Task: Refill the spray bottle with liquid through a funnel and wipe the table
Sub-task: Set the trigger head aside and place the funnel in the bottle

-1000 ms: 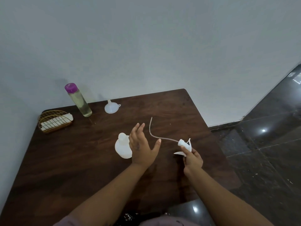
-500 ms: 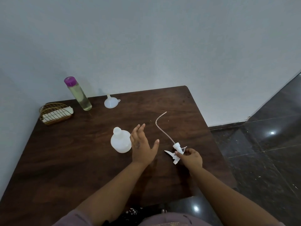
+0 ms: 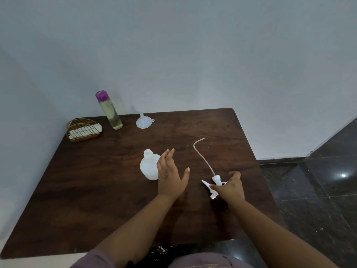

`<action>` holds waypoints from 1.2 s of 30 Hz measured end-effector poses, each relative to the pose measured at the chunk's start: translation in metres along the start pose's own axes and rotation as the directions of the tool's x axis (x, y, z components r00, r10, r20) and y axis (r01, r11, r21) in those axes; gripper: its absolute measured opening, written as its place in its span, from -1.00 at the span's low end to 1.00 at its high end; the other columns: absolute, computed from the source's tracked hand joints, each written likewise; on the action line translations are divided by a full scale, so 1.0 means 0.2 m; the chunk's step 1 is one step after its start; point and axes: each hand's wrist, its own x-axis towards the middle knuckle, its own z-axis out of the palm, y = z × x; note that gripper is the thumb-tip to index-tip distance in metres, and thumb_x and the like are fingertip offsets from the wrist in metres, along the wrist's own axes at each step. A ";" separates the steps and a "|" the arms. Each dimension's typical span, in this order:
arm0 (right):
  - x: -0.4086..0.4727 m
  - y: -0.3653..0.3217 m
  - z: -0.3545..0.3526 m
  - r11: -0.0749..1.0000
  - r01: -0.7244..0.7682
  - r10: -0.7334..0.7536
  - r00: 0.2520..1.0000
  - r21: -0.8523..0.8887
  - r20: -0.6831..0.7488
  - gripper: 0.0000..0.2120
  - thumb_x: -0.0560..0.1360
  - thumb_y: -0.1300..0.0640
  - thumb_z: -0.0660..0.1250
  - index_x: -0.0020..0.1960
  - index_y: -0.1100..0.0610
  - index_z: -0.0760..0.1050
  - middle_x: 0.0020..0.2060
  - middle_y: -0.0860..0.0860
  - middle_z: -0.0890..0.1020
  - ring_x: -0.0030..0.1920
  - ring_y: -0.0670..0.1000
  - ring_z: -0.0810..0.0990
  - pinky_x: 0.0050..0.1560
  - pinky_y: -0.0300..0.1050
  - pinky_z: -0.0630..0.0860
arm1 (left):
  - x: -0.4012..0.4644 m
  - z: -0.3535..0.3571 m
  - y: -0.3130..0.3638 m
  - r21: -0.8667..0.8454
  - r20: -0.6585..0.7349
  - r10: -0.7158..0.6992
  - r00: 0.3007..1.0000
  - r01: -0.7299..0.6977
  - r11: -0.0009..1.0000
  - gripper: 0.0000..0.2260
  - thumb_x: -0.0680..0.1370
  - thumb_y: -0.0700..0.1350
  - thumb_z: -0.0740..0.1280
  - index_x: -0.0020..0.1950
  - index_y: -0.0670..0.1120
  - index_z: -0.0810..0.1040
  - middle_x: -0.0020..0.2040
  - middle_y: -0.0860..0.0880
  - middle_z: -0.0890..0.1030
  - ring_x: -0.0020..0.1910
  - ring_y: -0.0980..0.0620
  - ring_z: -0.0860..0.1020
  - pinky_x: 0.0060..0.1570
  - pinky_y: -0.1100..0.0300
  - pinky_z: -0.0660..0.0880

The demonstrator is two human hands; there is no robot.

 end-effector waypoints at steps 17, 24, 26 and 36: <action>-0.10 -0.58 0.41 0.860 0.510 -0.497 0.841 -0.010 0.212 -0.48 0.38 0.10 0.47 0.24 -0.01 0.30 0.03 -0.03 0.43 0.03 0.00 0.51 0.06 -0.02 0.54 | 0.04 -0.38 -0.33 0.145 -0.090 -0.224 0.971 0.235 0.961 -0.25 0.46 0.09 0.43 0.52 -0.10 0.17 0.49 -0.10 0.23 0.46 -0.10 0.23 0.35 -0.05 0.32; -0.04 -0.77 0.58 0.879 0.475 -0.441 0.846 -0.047 0.301 -0.61 0.52 0.30 0.26 0.30 0.06 0.32 0.16 0.05 0.41 0.05 -0.01 0.48 0.01 -0.17 0.40 | 0.13 -0.41 -0.56 0.039 0.408 -0.363 0.838 0.381 0.924 0.02 0.39 0.09 0.52 0.59 0.00 -0.14 0.56 -0.06 -0.04 0.55 -0.16 0.01 0.44 -0.11 0.20; 0.00 -0.83 0.59 0.886 0.458 -0.423 0.858 -0.064 0.291 -0.62 0.53 0.30 0.25 0.30 0.06 0.32 0.16 0.06 0.42 0.05 -0.01 0.48 0.01 -0.16 0.40 | 0.19 -0.43 -0.62 -0.061 0.458 -0.334 0.824 0.403 0.913 0.02 0.34 -0.01 0.55 0.58 0.02 -0.08 0.55 -0.08 0.02 0.55 -0.15 0.05 0.48 -0.11 0.18; 0.23 -1.11 0.75 0.933 0.347 -0.303 0.902 -0.099 0.307 -0.76 0.52 0.18 0.34 0.17 0.03 0.42 0.06 0.03 0.50 0.02 0.00 0.52 -0.01 -0.14 0.49 | 0.62 -0.56 -0.93 -0.125 0.397 -0.517 0.758 0.603 0.788 -0.44 0.54 -0.18 0.39 0.48 -0.04 0.25 0.35 -0.07 0.45 0.29 -0.03 0.46 0.22 0.11 0.48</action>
